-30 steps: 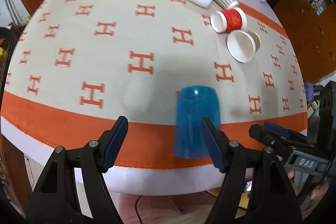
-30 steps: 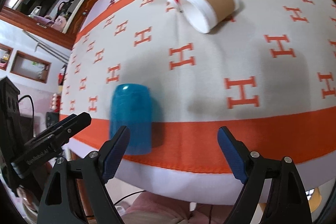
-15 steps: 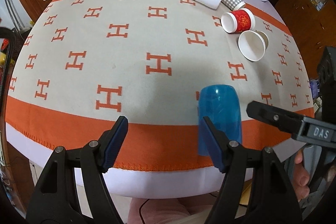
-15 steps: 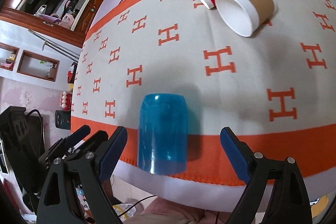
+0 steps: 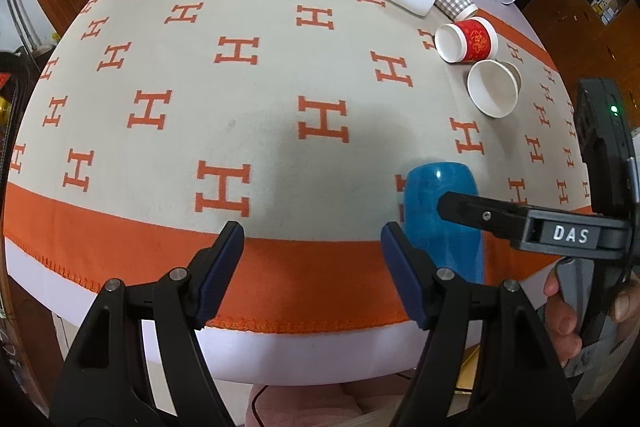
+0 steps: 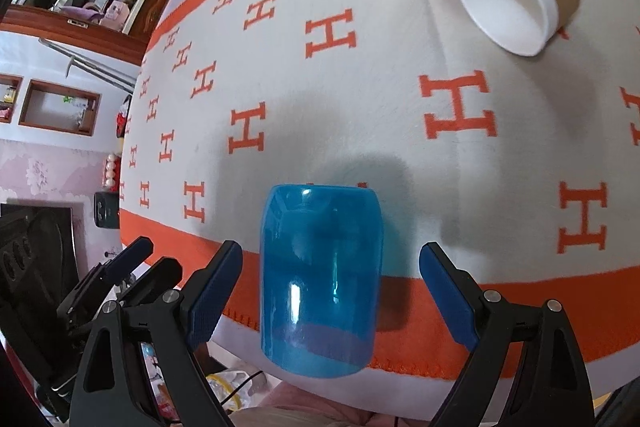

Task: Flip cup upside down
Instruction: 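Grasp the blue cup with the right tool while the left tool releases it, then rotate the blue cup rim-down with the right tool and lower it to the table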

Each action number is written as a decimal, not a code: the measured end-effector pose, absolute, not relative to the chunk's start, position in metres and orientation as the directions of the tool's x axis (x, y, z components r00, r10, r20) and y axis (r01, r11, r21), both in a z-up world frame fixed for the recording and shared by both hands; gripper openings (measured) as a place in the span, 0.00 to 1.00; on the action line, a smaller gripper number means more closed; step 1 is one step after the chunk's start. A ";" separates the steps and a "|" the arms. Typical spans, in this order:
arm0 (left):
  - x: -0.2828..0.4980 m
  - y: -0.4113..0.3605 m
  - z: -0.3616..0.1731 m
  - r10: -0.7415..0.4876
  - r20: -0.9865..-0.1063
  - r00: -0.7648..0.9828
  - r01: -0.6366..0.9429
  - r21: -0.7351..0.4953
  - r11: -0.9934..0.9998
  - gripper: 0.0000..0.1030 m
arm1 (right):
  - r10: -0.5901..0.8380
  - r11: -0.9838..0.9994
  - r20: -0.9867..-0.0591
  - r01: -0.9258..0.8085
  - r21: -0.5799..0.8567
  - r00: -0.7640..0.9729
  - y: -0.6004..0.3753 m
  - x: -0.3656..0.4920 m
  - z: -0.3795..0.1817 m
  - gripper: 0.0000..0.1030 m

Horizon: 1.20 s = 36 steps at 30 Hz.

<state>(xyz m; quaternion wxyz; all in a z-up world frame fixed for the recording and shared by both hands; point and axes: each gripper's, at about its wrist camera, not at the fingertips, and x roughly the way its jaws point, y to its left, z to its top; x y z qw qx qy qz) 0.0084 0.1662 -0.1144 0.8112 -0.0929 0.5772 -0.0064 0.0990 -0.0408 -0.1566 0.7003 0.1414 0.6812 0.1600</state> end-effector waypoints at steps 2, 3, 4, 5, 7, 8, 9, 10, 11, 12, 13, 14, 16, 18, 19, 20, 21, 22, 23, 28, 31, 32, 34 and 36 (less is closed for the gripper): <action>0.008 0.167 -0.116 -0.119 -0.937 0.329 -0.093 -0.158 0.983 0.66 | 0.410 0.912 -0.912 -0.036 0.409 0.015 -0.036 0.101 -0.162 0.88; 0.009 0.167 -0.117 -0.120 -0.937 0.328 -0.089 -0.157 0.984 0.66 | 0.406 0.914 -0.914 -0.036 0.405 0.010 -0.034 0.102 -0.164 0.88; 0.009 0.166 -0.118 -0.119 -0.937 0.328 -0.087 -0.155 0.984 0.66 | 0.404 0.914 -0.915 -0.037 0.404 0.008 -0.031 0.104 -0.167 0.86; 0.009 0.166 -0.119 -0.117 -0.938 0.327 -0.083 -0.152 0.985 0.66 | 0.405 0.914 -0.914 -0.039 0.405 0.006 -0.030 0.105 -0.169 0.85; 0.009 0.165 -0.120 -0.115 -0.939 0.325 -0.078 -0.148 0.986 0.66 | 0.411 0.911 -0.911 -0.045 0.411 0.002 -0.027 0.106 -0.172 0.80; 0.009 0.165 -0.121 -0.114 -0.939 0.325 -0.076 -0.146 0.986 0.66 | 0.417 0.908 -0.909 -0.044 0.416 0.001 -0.026 0.107 -0.173 0.78; 0.009 0.165 -0.121 -0.113 -0.940 0.323 -0.075 -0.144 0.987 0.67 | 0.432 0.901 -0.902 -0.044 0.431 0.000 -0.024 0.107 -0.174 0.72; 0.010 0.165 -0.122 -0.112 -0.940 0.322 -0.075 -0.143 0.987 0.67 | 0.442 0.896 -0.897 -0.043 0.442 -0.001 -0.023 0.107 -0.174 0.68; 0.010 0.164 -0.122 -0.111 -0.941 0.320 -0.074 -0.142 0.987 0.67 | 0.440 0.897 -0.898 -0.041 0.440 -0.001 -0.022 0.107 -0.174 0.68; 0.010 0.164 -0.123 -0.110 -0.942 0.318 -0.072 -0.139 0.988 0.67 | 0.435 0.900 -0.900 -0.041 0.435 0.004 -0.021 0.107 -0.173 0.68; 0.011 0.164 -0.123 -0.108 -0.942 0.316 -0.072 -0.138 0.988 0.67 | 0.431 0.902 -0.902 -0.043 0.431 0.009 -0.020 0.106 -0.172 0.68; 0.011 0.163 -0.123 -0.107 -0.943 0.315 -0.071 -0.136 0.988 0.67 | 0.432 0.901 -0.902 -0.044 0.431 0.013 -0.020 0.105 -0.171 0.67; 0.011 0.162 -0.123 -0.106 -0.943 0.316 -0.067 -0.133 0.989 0.66 | 0.432 0.901 -0.901 -0.049 0.431 0.024 -0.021 0.102 -0.168 0.67; 0.013 0.161 -0.123 -0.100 -0.942 0.320 -0.061 -0.126 0.990 0.66 | 0.436 0.899 -0.899 -0.056 0.434 0.039 -0.023 0.099 -0.162 0.67; 0.013 0.160 -0.123 -0.098 -0.942 0.321 -0.058 -0.123 0.991 0.67 | 0.444 0.896 -0.895 -0.060 0.441 0.047 -0.026 0.098 -0.157 0.67; 0.014 0.159 -0.122 -0.097 -0.941 0.323 -0.056 -0.121 0.991 0.67 | 0.442 0.896 -0.895 -0.064 0.439 0.063 -0.028 0.097 -0.153 0.67; 0.014 0.158 -0.122 -0.093 -0.941 0.325 -0.052 -0.116 0.992 0.67 | 0.439 0.898 -0.895 -0.068 0.434 0.079 -0.031 0.097 -0.148 0.67; 0.015 0.157 -0.121 -0.090 -0.941 0.327 -0.049 -0.113 0.992 0.67 | 0.430 0.902 -0.897 -0.075 0.424 0.103 -0.033 0.096 -0.143 0.67; 0.016 0.156 -0.121 -0.087 -0.940 0.331 -0.046 -0.108 0.993 0.67 | 0.420 0.907 -0.898 -0.083 0.413 0.130 -0.036 0.095 -0.137 0.67; 0.020 0.147 -0.120 -0.062 -0.936 0.346 -0.031 -0.077 0.997 0.67 | 0.367 0.930 -0.894 -0.106 0.352 0.255 -0.046 0.094 -0.112 0.67; 0.023 0.141 -0.119 -0.054 -0.934 0.352 -0.020 -0.065 0.998 0.67 | 0.329 0.944 -0.886 -0.098 0.315 0.327 -0.054 0.095 -0.102 0.67; 0.023 0.140 -0.119 -0.052 -0.933 0.355 -0.019 -0.063 0.998 0.67 | 0.311 0.950 -0.882 -0.092 0.298 0.353 -0.057 0.094 -0.099 0.66; 0.024 0.138 -0.118 -0.048 -0.930 0.363 -0.017 -0.059 0.998 0.67 | 0.272 0.962 -0.874 -0.092 0.257 0.403 -0.059 0.092 -0.094 0.66; 0.024 0.136 -0.117 -0.037 -0.927 0.373 -0.019 -0.047 0.999 0.67 | 0.232 0.973 -0.864 -0.098 0.210 0.446 -0.060 0.088 -0.092 0.67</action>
